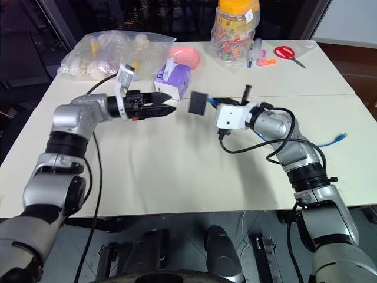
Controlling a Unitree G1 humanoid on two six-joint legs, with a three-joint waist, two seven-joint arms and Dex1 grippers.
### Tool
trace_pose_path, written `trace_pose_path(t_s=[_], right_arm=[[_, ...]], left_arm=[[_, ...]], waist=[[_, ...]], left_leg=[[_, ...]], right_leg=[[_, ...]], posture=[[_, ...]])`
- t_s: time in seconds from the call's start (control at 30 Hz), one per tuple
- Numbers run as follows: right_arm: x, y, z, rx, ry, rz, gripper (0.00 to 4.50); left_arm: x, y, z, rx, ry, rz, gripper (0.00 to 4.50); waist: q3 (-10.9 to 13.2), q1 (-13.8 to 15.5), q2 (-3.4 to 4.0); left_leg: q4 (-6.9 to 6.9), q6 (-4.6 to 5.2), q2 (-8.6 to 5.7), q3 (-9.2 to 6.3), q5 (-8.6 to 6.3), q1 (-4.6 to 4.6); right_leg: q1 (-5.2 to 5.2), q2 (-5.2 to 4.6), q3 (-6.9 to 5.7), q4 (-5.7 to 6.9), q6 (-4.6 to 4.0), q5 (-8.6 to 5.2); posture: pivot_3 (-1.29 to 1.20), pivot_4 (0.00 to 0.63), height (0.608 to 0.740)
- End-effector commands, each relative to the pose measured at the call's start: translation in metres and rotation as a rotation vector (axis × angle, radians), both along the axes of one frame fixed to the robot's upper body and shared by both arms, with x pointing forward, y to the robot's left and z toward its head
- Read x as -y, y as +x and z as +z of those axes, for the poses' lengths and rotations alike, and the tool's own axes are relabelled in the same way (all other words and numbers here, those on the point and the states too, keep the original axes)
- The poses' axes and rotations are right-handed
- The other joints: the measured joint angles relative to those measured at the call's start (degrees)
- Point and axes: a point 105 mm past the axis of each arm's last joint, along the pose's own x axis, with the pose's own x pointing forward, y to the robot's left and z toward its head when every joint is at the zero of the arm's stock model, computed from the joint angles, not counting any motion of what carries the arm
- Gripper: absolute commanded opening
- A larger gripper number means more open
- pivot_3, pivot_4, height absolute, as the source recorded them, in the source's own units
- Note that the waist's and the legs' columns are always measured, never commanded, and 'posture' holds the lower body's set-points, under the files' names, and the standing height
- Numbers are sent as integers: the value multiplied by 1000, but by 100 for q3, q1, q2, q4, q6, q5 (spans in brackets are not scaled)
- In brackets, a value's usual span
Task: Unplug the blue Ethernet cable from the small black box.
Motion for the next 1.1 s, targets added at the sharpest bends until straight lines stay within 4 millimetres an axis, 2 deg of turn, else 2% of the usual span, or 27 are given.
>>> trace_pose_path(t_s=[0.03,0.13,0.37,0.47,0.73,0.77,0.83,0.87,0.93,1.0,1.03,1.1], right_arm=[[-2,-9,21,80,32,-3,35],[-6,-12,24,97,38,-4,35],[-8,-14,23,99,42,-14,35],[-10,-16,24,99,46,-10,0],[-16,-21,23,96,40,0,0],[-17,-22,21,78,49,7,0],[-15,-26,8,22,33,11,943],[-11,-26,4,9,23,-10,1239],[14,-24,-4,-43,65,-124,2269],[44,-30,4,-158,394,-248,3301],[50,-35,7,-220,565,-264,3301],[48,-50,18,-371,957,-195,3301]], left_arm=[[6,10,9,-22,-82,-5,4500],[21,17,17,-45,-146,-11,4500],[32,17,18,-39,-148,-43,4500],[35,16,16,-51,-159,-54,3720],[33,14,14,-57,-172,-68,552],[32,14,14,-55,-172,-68,517],[30,15,12,-64,-184,-52,517],[29,15,11,-67,-188,-50,517],[27,16,10,-68,-194,-38,517],[23,18,12,-82,-225,-20,517],[22,18,13,-89,-239,-18,517],[21,17,13,-105,-265,-24,517]], waist=[[0,13,0],[2,43,-2],[2,23,-2],[2,26,-2],[2,31,-2],[2,31,-2],[2,34,-3],[2,35,-2],[2,46,-3],[2,79,-3],[2,75,-3],[2,38,-3]], left_leg=[[0,0,0,0,0,0],[7,0,-1,0,0,-10],[-1,1,-3,0,0,-14],[-3,1,-2,-1,0,-15],[1,1,-2,-1,0,-17],[1,1,-2,-1,0,-17],[0,1,-2,-1,0,-17],[-1,0,-2,-2,0,-17],[-2,1,-2,-3,0,-18],[2,1,-3,-6,0,-25],[5,1,-3,-12,0,-31],[8,0,-2,-11,0,-33]], right_leg=[[0,0,-1,0,0,0],[-3,-1,-1,0,0,0],[-5,-2,-1,-10,1,0],[-12,-1,-1,-5,0,0],[-11,-2,-1,-4,1,0],[-11,-2,-1,-4,1,0],[-11,-1,-1,-4,0,0],[-11,-2,-1,-4,1,0],[-11,-1,-2,-5,2,-1],[-11,-3,-5,-7,2,-1],[-11,-3,-8,-8,2,-1],[-17,-4,-6,0,1,0]], posture=[[0,150,739],[0,150,739],[0,150,739],[0,150,739],[0,150,739],[0,150,739],[0,150,739],[0,150,739],[0,150,739],[0,150,739],[0,150,739],[0,150,739]])
